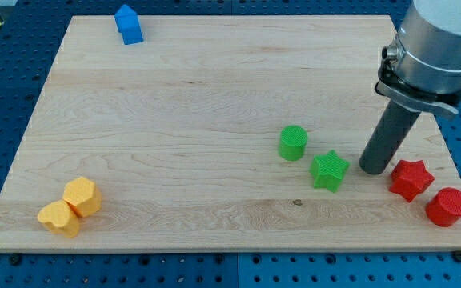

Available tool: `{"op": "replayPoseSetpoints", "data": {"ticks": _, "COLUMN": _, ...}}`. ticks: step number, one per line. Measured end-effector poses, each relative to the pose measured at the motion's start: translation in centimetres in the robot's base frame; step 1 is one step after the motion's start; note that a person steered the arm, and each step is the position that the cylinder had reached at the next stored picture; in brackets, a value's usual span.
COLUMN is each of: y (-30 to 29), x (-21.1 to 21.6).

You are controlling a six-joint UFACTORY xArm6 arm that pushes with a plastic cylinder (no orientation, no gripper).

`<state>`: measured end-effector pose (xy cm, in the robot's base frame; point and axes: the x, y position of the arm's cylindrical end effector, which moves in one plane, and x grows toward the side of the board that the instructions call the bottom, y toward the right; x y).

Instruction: Move the red star top right to the green circle

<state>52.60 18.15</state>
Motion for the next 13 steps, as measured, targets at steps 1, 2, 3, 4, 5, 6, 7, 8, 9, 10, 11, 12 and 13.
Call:
{"op": "replayPoseSetpoints", "data": {"ticks": 1, "y": 0.0, "x": 1.6}}
{"op": "replayPoseSetpoints", "data": {"ticks": 2, "y": 0.1, "x": 4.1}}
{"op": "replayPoseSetpoints", "data": {"ticks": 3, "y": 1.7, "x": 6.9}}
{"op": "replayPoseSetpoints", "data": {"ticks": 4, "y": 6.5, "x": 8.2}}
{"op": "replayPoseSetpoints", "data": {"ticks": 5, "y": 12.2, "x": 8.2}}
{"op": "replayPoseSetpoints", "data": {"ticks": 6, "y": 12.5, "x": 8.2}}
{"op": "replayPoseSetpoints", "data": {"ticks": 7, "y": 12.7, "x": 8.2}}
{"op": "replayPoseSetpoints", "data": {"ticks": 8, "y": 13.8, "x": 8.2}}
{"op": "replayPoseSetpoints", "data": {"ticks": 9, "y": 13.9, "x": 8.2}}
{"op": "replayPoseSetpoints", "data": {"ticks": 10, "y": 13.9, "x": 8.2}}
{"op": "replayPoseSetpoints", "data": {"ticks": 11, "y": 13.5, "x": 7.6}}
{"op": "replayPoseSetpoints", "data": {"ticks": 12, "y": 11.9, "x": 6.5}}
{"op": "replayPoseSetpoints", "data": {"ticks": 13, "y": 10.1, "x": 5.8}}
